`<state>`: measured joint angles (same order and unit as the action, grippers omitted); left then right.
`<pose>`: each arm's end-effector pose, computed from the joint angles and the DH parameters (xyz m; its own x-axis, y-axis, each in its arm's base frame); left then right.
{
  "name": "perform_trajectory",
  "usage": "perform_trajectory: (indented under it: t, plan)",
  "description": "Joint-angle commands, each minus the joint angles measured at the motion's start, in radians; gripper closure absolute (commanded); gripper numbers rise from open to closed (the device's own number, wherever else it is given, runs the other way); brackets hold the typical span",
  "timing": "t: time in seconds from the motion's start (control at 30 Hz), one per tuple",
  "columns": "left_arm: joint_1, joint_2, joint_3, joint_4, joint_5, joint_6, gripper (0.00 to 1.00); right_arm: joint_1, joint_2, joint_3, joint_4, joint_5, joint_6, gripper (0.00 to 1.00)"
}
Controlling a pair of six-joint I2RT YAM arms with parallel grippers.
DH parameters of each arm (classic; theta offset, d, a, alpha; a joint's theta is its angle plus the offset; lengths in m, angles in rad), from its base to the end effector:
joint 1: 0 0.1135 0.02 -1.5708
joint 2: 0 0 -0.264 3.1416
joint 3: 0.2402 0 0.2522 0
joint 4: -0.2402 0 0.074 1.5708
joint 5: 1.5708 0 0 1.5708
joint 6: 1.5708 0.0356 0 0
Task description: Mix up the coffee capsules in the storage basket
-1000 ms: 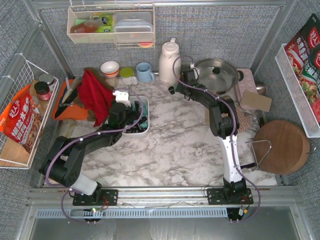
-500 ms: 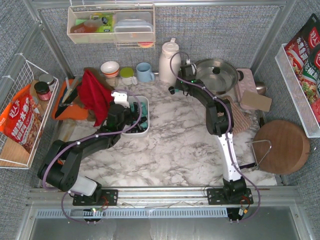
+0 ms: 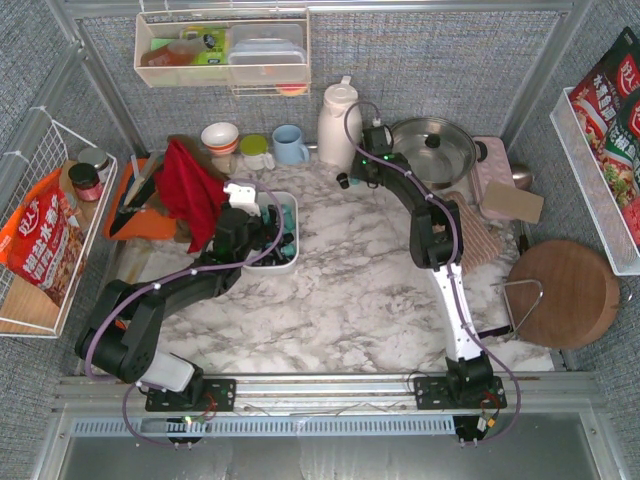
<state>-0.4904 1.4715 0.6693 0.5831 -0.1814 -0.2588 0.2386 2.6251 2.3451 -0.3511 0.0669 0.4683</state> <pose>0.2797 -0.1421 0.2181 -0.2641 -0.1443 -0.9536 0.2486 0.9451 -0.2119 0.5738 0.1371 0.1692 -0.5944 0.3189 -0.7383 0.0952 0.9394 0.3292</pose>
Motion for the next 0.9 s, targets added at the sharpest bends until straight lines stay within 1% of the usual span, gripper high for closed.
perform_trajectory:
  t: [0.0, 0.17, 0.2, 0.27, 0.33, 0.4, 0.43, 0.53, 0.63, 0.7, 0.8, 0.87]
  plan:
    - [0.0, -0.005, 0.003, 0.034, 0.015, -0.003, 0.01, -0.002, 0.01, 0.003, -0.055, -0.015, 0.039, 0.54]
    - [0.001, -0.006, 0.004, 0.032, 0.025, -0.005, 0.01, -0.013, 0.014, 0.004, -0.072, -0.008, 0.072, 0.55]
    - [0.0, -0.008, 0.003, 0.032, 0.025, -0.005, 0.01, -0.015, 0.011, -0.002, -0.072, -0.009, 0.073, 0.57]
    - [0.001, -0.009, 0.003, 0.031, 0.027, -0.005, 0.01, -0.02, -0.003, -0.034, -0.051, -0.017, 0.066, 0.67]
    - [0.001, -0.012, 0.001, 0.033, 0.035, 0.002, 0.01, -0.021, -0.034, -0.088, -0.007, -0.025, 0.048, 0.76]
    - [0.001, -0.014, -0.004, 0.047, 0.061, 0.023, 0.01, -0.019, -0.081, -0.17, 0.05, -0.029, 0.027, 0.82]
    - [0.001, -0.016, -0.009, 0.06, 0.082, 0.036, 0.01, -0.018, -0.109, -0.215, 0.077, -0.034, 0.017, 0.85]
    - [0.0, -0.025, -0.036, 0.122, 0.18, 0.103, 0.01, -0.013, -0.218, -0.36, 0.154, -0.048, -0.023, 0.87]
    - [-0.001, -0.037, -0.083, 0.248, 0.353, 0.21, 0.01, -0.004, -0.36, -0.523, 0.202, -0.097, -0.067, 0.87]
    - [-0.003, -0.036, -0.127, 0.367, 0.474, 0.268, 0.01, 0.011, -0.484, -0.68, 0.277, -0.151, -0.081, 0.87]
    - [-0.017, -0.014, -0.208, 0.593, 0.636, 0.38, 0.01, 0.053, -0.694, -0.939, 0.411, -0.234, -0.106, 0.87]
    - [-0.021, 0.021, -0.25, 0.756, 0.717, 0.417, 0.01, 0.087, -0.842, -1.085, 0.469, -0.291, -0.118, 0.87]
